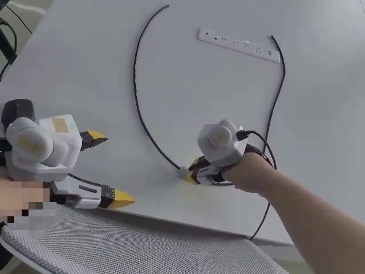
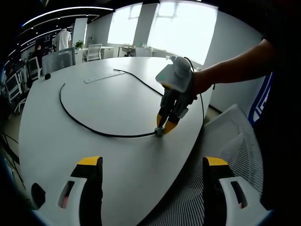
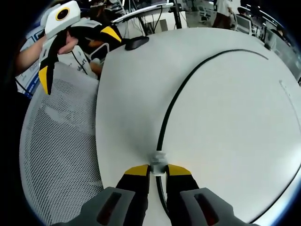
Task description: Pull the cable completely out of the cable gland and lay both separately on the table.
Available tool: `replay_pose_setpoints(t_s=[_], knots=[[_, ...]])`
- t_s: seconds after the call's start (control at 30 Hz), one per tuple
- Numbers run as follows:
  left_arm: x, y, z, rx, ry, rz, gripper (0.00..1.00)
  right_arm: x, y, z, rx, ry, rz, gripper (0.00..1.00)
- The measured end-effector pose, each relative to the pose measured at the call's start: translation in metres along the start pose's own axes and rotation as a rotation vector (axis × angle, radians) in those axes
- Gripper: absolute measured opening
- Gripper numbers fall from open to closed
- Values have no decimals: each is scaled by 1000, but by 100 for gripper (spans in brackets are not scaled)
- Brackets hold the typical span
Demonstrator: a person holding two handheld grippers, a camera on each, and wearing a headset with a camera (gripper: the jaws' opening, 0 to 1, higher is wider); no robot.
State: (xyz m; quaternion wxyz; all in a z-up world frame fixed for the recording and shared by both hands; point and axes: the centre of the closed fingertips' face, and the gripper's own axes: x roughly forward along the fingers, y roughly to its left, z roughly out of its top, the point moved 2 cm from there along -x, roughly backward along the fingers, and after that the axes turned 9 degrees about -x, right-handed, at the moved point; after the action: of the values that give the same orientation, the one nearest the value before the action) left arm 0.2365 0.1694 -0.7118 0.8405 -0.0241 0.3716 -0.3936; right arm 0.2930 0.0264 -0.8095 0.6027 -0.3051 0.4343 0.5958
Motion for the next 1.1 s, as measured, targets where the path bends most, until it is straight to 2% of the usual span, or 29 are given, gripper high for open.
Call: replay_pose_setpoints(t_s=[0.33,0.5,0.8,1.03,1.1], knots=[[5,-2,8,13,-5,-9,88,-15,-1,4,33,-27,-7,7],[10,-7,12,27,-6,-19,87,-27,0,9,16,-37,-12,7],[11,-13,26,53,-27,-29,86,-49,4,24,-21,-61,-32,7],[11,-17,34,66,-34,-31,86,-63,6,26,-41,-56,-39,7],[12,-21,36,74,-34,-39,86,-69,7,27,-41,-61,-41,7]])
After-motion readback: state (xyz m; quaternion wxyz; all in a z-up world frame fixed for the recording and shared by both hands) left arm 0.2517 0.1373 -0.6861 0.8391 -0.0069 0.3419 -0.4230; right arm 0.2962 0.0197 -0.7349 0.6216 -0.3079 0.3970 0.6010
